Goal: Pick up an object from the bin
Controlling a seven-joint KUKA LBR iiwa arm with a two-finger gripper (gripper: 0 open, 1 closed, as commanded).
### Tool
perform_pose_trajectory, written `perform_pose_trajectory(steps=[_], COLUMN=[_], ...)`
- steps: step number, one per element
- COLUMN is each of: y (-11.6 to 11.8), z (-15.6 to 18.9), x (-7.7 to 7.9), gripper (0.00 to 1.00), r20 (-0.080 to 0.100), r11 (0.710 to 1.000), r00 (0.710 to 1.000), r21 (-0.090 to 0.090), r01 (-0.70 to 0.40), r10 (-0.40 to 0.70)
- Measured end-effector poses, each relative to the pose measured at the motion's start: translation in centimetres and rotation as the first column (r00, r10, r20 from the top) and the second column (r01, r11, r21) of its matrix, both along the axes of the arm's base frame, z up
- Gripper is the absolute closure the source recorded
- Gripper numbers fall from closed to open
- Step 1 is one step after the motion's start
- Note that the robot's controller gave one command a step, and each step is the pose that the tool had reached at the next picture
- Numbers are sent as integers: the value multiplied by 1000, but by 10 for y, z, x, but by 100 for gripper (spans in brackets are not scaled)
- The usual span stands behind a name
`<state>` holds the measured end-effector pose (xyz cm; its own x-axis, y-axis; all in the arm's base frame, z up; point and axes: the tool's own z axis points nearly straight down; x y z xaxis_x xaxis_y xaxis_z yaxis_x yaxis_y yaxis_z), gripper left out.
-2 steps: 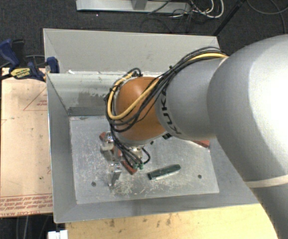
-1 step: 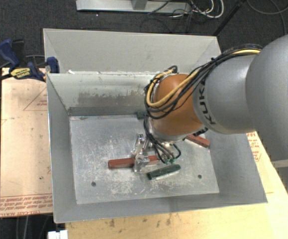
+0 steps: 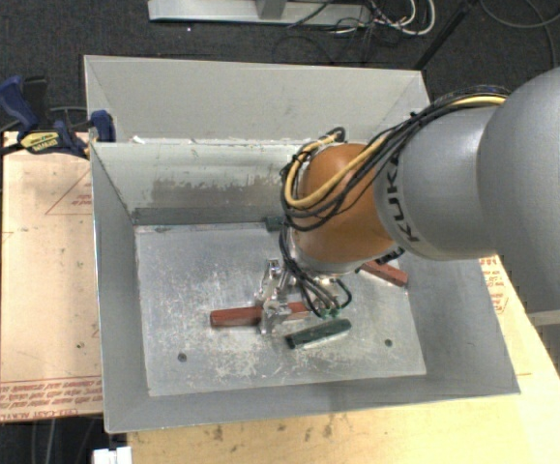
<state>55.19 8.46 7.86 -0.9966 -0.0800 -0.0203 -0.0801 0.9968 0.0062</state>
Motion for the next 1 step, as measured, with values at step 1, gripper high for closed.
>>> perform_pose_trajectory(steps=[1], y=[7], z=[145], x=[4], gripper=[100], r20=[-15], r11=[1000], r00=[1000], r21=[-6], r01=[21], r10=[-21])
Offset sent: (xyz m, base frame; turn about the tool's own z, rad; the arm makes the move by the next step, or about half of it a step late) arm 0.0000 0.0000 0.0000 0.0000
